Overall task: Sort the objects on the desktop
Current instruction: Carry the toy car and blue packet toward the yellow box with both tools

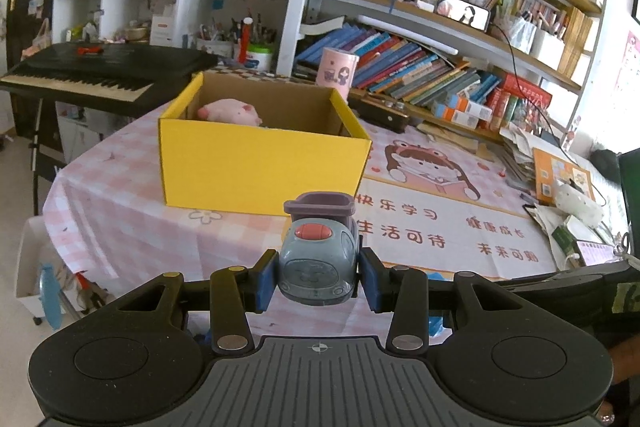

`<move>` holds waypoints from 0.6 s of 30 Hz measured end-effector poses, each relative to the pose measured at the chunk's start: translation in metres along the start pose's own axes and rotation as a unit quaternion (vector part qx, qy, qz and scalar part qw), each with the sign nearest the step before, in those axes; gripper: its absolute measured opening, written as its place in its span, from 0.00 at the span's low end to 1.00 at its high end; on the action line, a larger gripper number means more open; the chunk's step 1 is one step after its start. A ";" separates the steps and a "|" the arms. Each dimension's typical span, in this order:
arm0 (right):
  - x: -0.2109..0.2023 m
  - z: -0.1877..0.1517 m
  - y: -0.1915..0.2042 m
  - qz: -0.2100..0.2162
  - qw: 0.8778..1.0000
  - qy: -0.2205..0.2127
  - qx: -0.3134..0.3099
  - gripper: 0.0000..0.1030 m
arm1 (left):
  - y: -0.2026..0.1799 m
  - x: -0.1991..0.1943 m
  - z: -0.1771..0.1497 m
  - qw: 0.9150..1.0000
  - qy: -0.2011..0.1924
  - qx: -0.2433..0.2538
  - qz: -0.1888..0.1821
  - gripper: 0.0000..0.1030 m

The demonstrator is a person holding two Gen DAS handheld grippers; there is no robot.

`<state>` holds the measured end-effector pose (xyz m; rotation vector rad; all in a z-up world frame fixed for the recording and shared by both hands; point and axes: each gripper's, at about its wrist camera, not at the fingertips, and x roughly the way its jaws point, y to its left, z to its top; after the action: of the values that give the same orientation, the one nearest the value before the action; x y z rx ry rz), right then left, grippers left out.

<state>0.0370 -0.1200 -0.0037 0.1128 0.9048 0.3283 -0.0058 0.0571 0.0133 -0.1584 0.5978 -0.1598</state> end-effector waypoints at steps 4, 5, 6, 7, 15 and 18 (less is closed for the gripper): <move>0.002 0.001 0.008 0.006 1.000 0.002 -0.007 0.26 | 0.004 -0.005 -0.001 1.000 -0.004 0.001 0.001 0.40; 0.003 0.001 0.010 0.008 1.000 0.003 -0.009 0.26 | 0.006 -0.006 -0.001 1.000 -0.005 -0.001 0.004 0.40; 0.004 0.001 0.012 0.011 1.000 0.004 -0.012 0.26 | 0.008 -0.008 -0.002 1.000 -0.006 -0.003 0.006 0.40; 0.005 0.001 0.015 0.013 1.000 0.005 -0.015 0.26 | 0.010 -0.009 -0.002 1.000 -0.007 -0.005 0.010 0.40; 0.012 0.006 0.029 0.026 0.999 0.011 -0.033 0.26 | 0.022 -0.014 -0.001 0.999 -0.012 -0.020 0.031 0.40; 0.015 0.010 0.030 0.026 0.999 0.015 -0.035 0.26 | 0.022 -0.013 0.000 0.999 -0.010 -0.022 0.030 0.40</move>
<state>0.0462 -0.0864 -0.0017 0.0670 0.9196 0.4112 -0.0140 0.0814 0.0159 -0.1833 0.5848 -0.0862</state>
